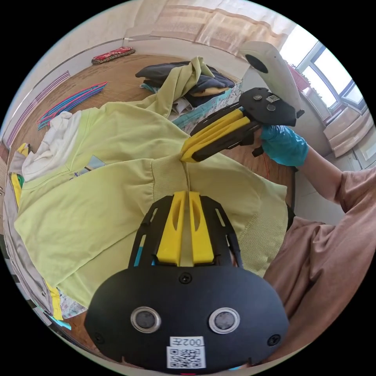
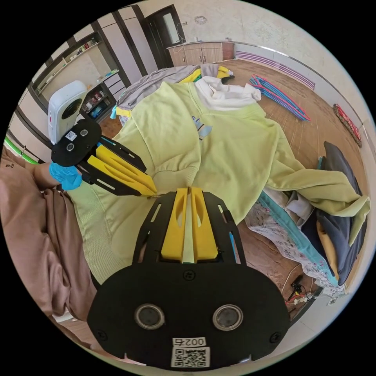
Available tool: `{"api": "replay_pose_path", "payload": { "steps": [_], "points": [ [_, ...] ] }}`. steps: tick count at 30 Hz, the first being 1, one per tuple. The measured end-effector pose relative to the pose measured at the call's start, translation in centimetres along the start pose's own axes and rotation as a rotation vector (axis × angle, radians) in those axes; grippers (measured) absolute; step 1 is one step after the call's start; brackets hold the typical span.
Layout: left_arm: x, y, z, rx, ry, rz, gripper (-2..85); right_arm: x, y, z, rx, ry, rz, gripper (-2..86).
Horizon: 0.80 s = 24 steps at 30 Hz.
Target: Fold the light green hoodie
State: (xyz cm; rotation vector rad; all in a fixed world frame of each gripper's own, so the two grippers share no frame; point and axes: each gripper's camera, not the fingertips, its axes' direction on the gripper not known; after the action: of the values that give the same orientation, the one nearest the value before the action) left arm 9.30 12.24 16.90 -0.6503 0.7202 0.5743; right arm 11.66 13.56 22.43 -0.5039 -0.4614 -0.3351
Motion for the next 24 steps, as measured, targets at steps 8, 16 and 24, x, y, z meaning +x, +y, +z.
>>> {"api": "replay_pose_path", "payload": {
  "steps": [8,16,24],
  "points": [
    [2.1,-1.7,1.4,-0.017,0.001,0.020,-1.0,-0.3,2.0,0.4,-0.018,0.094,0.035,-0.3],
    [5.1,-2.3,0.5,0.010,0.054,0.033,0.1,-1.7,3.7,-2.9,0.103,0.141,0.107,2.1],
    [6.6,-3.7,-1.9,0.210,-0.195,-0.225,1.5,-5.4,2.2,-7.1,0.347,0.315,0.360,5.3]
  ]
}}
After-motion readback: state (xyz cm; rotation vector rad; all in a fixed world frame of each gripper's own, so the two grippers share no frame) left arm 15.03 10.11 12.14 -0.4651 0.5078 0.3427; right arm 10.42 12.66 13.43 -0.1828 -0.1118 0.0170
